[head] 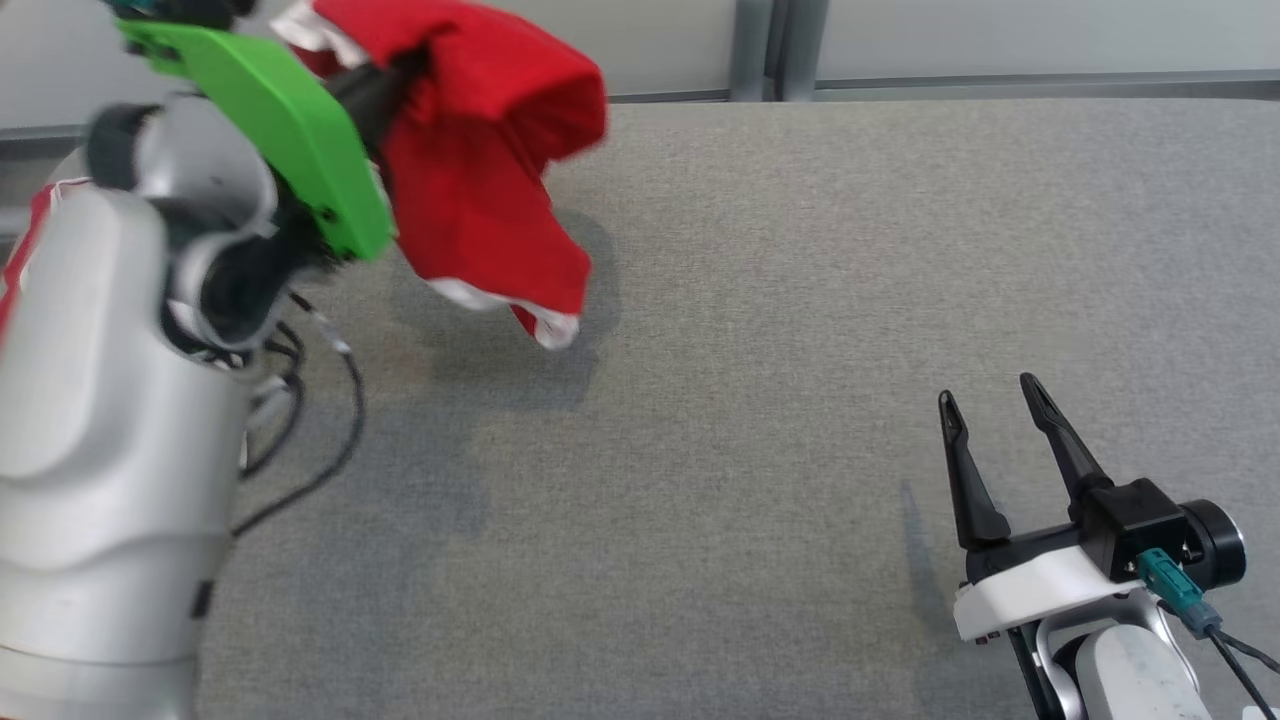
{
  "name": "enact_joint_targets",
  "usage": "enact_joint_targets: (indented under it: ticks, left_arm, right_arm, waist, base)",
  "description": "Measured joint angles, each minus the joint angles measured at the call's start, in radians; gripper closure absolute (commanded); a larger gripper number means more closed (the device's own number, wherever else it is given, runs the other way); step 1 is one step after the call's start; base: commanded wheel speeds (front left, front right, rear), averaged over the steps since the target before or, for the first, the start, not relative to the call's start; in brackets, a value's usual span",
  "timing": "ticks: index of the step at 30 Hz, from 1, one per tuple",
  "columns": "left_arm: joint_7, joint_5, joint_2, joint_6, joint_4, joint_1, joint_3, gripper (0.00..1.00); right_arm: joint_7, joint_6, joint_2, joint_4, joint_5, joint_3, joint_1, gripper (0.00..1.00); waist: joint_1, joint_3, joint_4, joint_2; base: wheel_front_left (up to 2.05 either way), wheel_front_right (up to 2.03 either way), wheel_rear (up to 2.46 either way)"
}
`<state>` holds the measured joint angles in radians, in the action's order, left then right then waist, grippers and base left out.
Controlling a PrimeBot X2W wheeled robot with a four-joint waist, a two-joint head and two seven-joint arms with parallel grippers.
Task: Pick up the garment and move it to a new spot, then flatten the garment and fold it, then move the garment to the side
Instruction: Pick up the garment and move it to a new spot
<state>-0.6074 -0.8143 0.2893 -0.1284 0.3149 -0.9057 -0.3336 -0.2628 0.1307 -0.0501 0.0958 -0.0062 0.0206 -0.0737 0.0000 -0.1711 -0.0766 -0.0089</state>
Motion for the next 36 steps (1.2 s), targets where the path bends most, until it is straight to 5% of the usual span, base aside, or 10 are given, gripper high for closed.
enact_joint_targets:
  ticks: [13,21,28,29,31,32,33,36]
  left_arm:
    - [0.056,-0.057,-0.224,0.134,-0.304,0.311,-0.177,1.00]
    - [0.252,-0.133,-0.239,0.235,-0.123,0.368,-0.230,1.00]
    - [0.423,-0.113,-0.241,0.280,0.076,0.365,-0.218,1.00]
    - [0.453,-0.114,-0.241,0.286,0.102,0.365,-0.212,0.96]
    - [0.502,-0.114,-0.240,0.296,0.153,0.362,-0.204,0.49]
    - [0.535,-0.115,-0.239,0.295,0.197,0.359,-0.209,0.07]
    - [0.548,-0.119,-0.240,0.294,0.214,0.357,-0.213,0.00]
    - [0.580,-0.144,-0.239,0.290,0.254,0.345,-0.220,0.00]
  right_arm:
    - [0.000,0.000,0.001,-0.013,0.052,-0.004,0.010,0.00]
    - [0.000,0.000,0.001,-0.011,0.067,0.016,0.012,0.00]
    - [0.000,0.000,0.001,-0.007,0.068,0.016,0.012,0.00]
    - [0.000,0.000,0.001,-0.007,0.068,0.013,0.013,0.00]
    - [0.000,0.000,0.001,-0.006,0.068,0.012,0.014,0.00]
    - [0.000,0.000,0.001,-0.003,0.068,0.014,0.018,0.00]
    - [0.000,0.000,0.001,-0.002,0.068,0.014,0.018,0.00]
    - [0.000,0.000,0.001,0.002,0.068,0.017,0.018,0.00]
  waist:
    - [-0.0001,0.014,0.135,0.0000]
    - [-0.0001,0.006,0.203,0.0000]
    - [-0.0001,0.000,0.226,0.0000]
    - [0.0000,0.000,0.225,0.0000]
    - [0.0000,-0.001,0.220,0.0001]
    - [0.0000,-0.001,0.214,0.0000]
    - [0.0000,-0.001,0.211,0.0000]
    - [0.0000,0.001,0.202,0.0000]
  base:
    - [0.00,0.00,0.00]
    - [0.00,0.00,0.00]
    - [0.00,0.00,0.00]
    - [0.00,0.00,0.00]
    - [0.00,0.00,0.00]
    - [0.00,0.00,0.00]
    - [0.00,0.00,0.00]
    - [0.00,0.00,0.00]
